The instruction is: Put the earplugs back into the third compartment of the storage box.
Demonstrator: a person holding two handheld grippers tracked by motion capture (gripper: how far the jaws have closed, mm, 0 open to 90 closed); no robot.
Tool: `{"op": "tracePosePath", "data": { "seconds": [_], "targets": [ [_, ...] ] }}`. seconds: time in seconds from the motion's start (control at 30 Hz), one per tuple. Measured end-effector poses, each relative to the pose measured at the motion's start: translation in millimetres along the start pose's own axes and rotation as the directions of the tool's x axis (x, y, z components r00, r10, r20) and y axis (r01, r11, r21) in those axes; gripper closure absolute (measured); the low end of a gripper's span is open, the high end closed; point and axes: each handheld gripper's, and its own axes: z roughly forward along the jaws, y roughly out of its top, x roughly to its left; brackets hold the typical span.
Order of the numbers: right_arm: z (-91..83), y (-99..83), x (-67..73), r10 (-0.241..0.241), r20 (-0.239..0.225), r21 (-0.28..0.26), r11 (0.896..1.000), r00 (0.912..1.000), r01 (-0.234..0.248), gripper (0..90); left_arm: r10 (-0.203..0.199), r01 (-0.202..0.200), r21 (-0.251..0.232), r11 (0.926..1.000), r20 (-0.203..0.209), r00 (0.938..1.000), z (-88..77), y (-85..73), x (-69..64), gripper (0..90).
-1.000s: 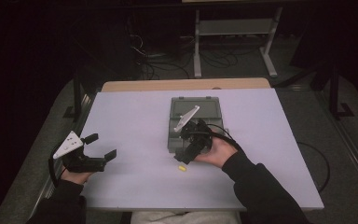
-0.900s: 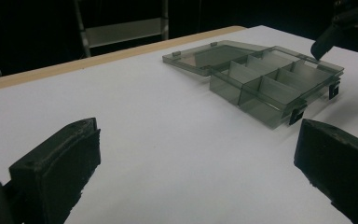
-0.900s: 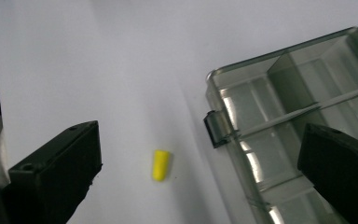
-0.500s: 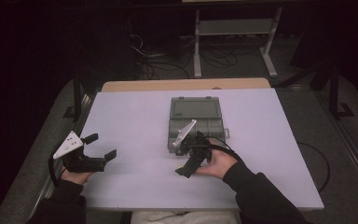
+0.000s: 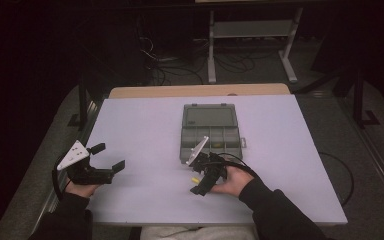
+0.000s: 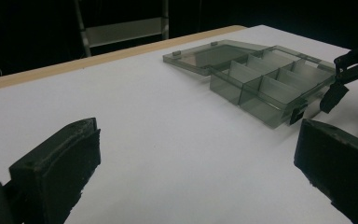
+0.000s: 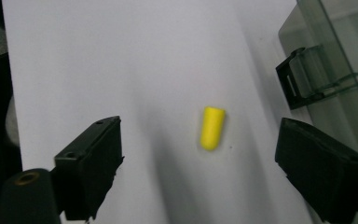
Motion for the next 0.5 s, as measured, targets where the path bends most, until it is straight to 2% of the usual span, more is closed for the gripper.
{"op": "tracePosePath", "data": {
  "seconds": [0.03,0.07,0.1,0.13,0.23,0.27,0.3,0.33,0.37,0.43,0.5],
  "targets": [
    [0.0,0.0,0.0,0.0,0.0,0.0,1.0,1.0,0.0,16.8,0.0,0.0,0.0,1.0,0.0,1.0,0.0,0.0,0.0,0.0],
    [1.9,-0.2,-0.6,-0.006,-0.005,0.003,1.0,1.0,0.006,22.3,0.001,-0.001,0.0,1.0,0.001,1.0,0.0,0.0,-0.1,0.0],
    [1.9,-0.2,-0.6,-0.006,-0.005,0.003,1.0,1.0,0.006,22.3,0.001,-0.001,0.0,1.0,0.001,1.0,0.0,0.0,-0.1,0.0],
    [2.4,-0.1,-0.7,-0.015,-0.007,-0.006,1.0,0.9999,0.015,28.5,0.001,-0.001,-0.001,1.0,0.001,1.0,-0.1,0.0,-0.1,0.0],
    [2.5,0.3,-0.4,-0.017,-0.007,-0.014,1.0,0.9998,0.017,33.3,0.0,0.0,-0.001,1.0,0.001,1.0,-0.1,0.0,-0.1,0.0],
    [3.1,0.7,-0.5,-0.017,-0.008,-0.013,1.0,0.9998,0.017,38.6,0.0,0.0,-0.001,1.0,0.002,1.0,-0.1,0.0,-0.2,0.0],
    [3.1,0.7,-0.5,-0.017,-0.008,-0.013,1.0,0.9998,0.017,38.6,0.0,0.0,-0.001,1.0,0.002,1.0,-0.1,0.0,-0.2,0.0],
    [3.8,0.7,-0.4,-0.017,-0.002,-0.014,1.0,0.9999,0.017,43.5,0.0,0.0,-0.001,1.0,0.002,1.0,0.1,0.0,-0.3,0.0],
    [3.8,0.7,-0.4,-0.017,-0.002,-0.014,1.0,0.9999,0.017,43.5,0.0,0.0,-0.001,1.0,0.002,1.0,0.1,0.0,-0.3,0.0],
    [4.7,0.4,-1.0,-0.015,0.014,-0.016,1.0,0.9998,0.015,54.4,0.0,0.0,0.001,1.0,0.002,1.0,0.0,0.0,-0.4,0.0],
    [5.3,0.1,-2.7,-0.012,0.027,-0.02,1.0,0.9996,0.013,57.3,0.0,0.0,0.001,1.0,0.002,1.0,0.0,0.0,-0.4,0.0]
  ]
}}
